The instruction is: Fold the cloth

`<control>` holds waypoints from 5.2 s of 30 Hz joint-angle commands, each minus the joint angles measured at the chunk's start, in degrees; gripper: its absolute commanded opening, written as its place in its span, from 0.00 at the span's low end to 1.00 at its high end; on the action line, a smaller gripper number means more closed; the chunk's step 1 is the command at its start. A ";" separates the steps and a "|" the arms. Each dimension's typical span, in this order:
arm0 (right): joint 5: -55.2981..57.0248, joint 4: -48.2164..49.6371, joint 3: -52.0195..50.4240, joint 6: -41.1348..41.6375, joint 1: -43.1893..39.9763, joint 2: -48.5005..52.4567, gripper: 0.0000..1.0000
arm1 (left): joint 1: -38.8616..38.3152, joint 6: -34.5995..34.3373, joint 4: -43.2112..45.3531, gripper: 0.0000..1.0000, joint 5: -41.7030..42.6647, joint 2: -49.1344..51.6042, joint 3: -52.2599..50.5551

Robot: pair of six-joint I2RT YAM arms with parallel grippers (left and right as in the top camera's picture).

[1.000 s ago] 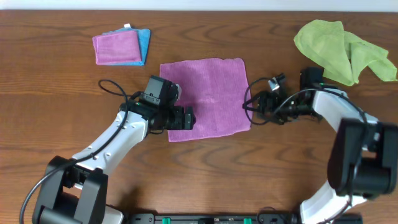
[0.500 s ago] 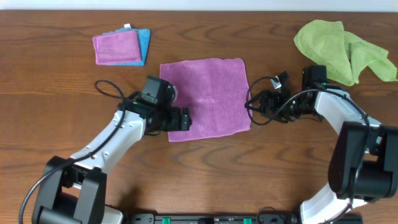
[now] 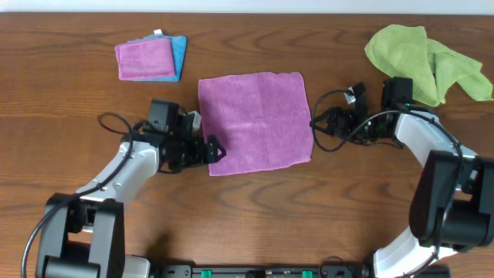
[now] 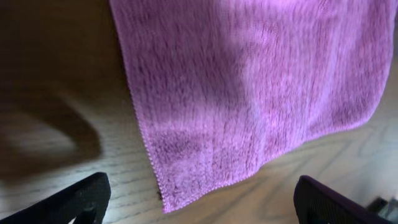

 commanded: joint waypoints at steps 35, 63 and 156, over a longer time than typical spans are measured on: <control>-6.69 -6.64 -0.24 -6.05 1.53 9.94 0.93 | 0.02 -5.40 11.10 0.95 6.86 0.70 -9.05; -3.48 -9.84 -1.88 -6.86 3.76 9.94 0.75 | 0.02 -7.28 14.56 0.93 9.25 0.70 -10.14; 5.81 -3.54 0.98 17.11 3.96 -9.99 0.02 | -6.29 -22.43 37.86 0.06 5.27 -2.78 -3.32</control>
